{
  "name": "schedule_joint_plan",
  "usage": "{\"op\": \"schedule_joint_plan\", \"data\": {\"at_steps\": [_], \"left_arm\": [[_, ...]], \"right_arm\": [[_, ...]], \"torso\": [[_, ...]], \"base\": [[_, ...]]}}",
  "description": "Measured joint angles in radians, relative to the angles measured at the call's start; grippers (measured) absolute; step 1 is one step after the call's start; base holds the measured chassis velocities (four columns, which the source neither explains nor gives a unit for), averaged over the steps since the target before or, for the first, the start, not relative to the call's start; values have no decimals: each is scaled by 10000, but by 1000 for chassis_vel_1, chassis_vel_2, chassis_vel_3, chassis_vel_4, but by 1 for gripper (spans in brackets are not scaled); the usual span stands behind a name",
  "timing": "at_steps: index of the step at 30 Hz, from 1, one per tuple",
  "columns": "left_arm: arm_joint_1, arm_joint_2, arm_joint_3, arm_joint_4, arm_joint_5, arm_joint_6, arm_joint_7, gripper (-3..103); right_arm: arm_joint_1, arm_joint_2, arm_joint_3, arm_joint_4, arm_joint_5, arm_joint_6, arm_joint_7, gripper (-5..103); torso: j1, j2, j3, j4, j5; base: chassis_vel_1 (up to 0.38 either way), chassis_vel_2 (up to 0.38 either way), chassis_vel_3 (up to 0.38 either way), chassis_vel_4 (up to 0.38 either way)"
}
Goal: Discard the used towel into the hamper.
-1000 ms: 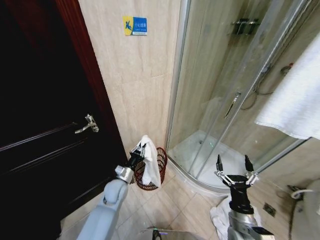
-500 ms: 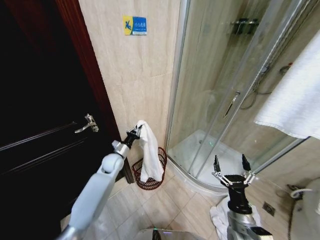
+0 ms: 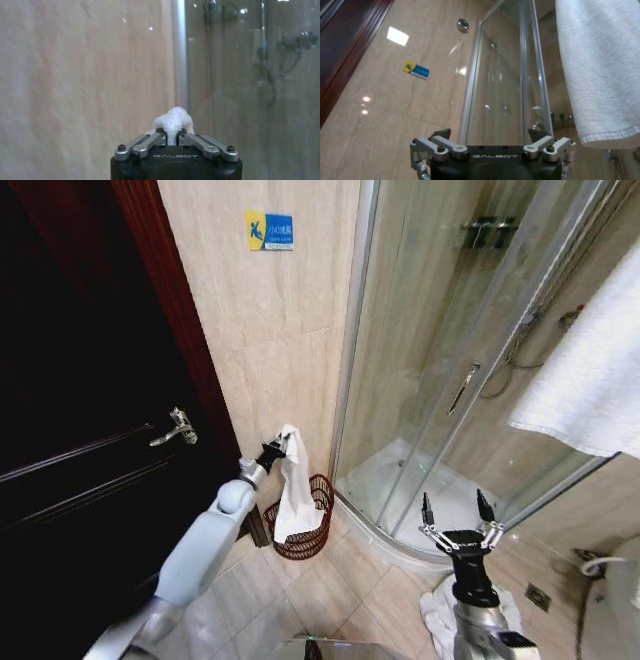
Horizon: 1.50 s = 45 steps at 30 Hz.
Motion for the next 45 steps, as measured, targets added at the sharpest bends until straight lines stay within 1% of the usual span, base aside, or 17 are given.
{"op": "schedule_joint_plan", "data": {"at_steps": [4,6,9,10,13,16,18,20,21,24,29,45], "left_arm": [[239,-382,95,581,483,-230,96,8],[321,-465,94,765,610,-301,108,8],[524,-636,36,1299,1394,-464,-2,8],[524,-636,36,1299,1394,-464,-2,8],[739,-729,-161,1741,1976,-610,-41,8],[861,-770,-248,2084,2165,-634,-84,8],[862,-800,-223,2248,2222,-654,-86,8],[811,-916,-104,2697,2435,-739,-78,8],[811,-916,-104,2697,2435,-739,-78,8],[745,-1218,-64,3109,2532,-759,-207,8],[672,-1444,128,3590,2702,-870,-212,8],[151,-1665,294,4653,3173,-1307,-86,8]], "right_arm": [[-32,0,-25,72,4,-32,53,100],[-35,0,-49,98,-6,-34,55,100],[-59,0,-96,117,-64,-34,58,100],[-59,0,-96,117,-64,-34,58,100],[-84,0,-177,112,-85,-46,60,100],[-72,0,-217,103,-90,-98,64,100],[-81,0,-216,110,-92,-103,64,100],[-142,0,-191,192,-91,-98,64,100],[-142,0,-191,192,-91,-98,64,100],[-250,0,-156,237,-46,-4,64,100],[-280,0,-131,233,-39,76,131,100],[-87,0,-225,185,-148,15,56,100]], "torso": [[0,0,0,0,0],[0,0,-1,0,0],[0,0,0,1,0],[0,0,0,1,0],[0,0,-1,0,1],[0,0,0,4,2],[0,0,-1,3,1],[-1,0,0,0,1],[-1,0,0,0,1],[-1,0,-1,-1,1],[0,0,0,0,0],[-1,0,0,0,0]], "base": [[0,0,0,0],[0,0,0,0],[0,0,0,0],[0,0,0,0],[0,0,0,0],[0,0,0,0],[0,0,0,0],[0,0,0,0],[0,0,0,0],[0,0,0,0],[0,0,0,0],[-17,18,22,-19]]}}
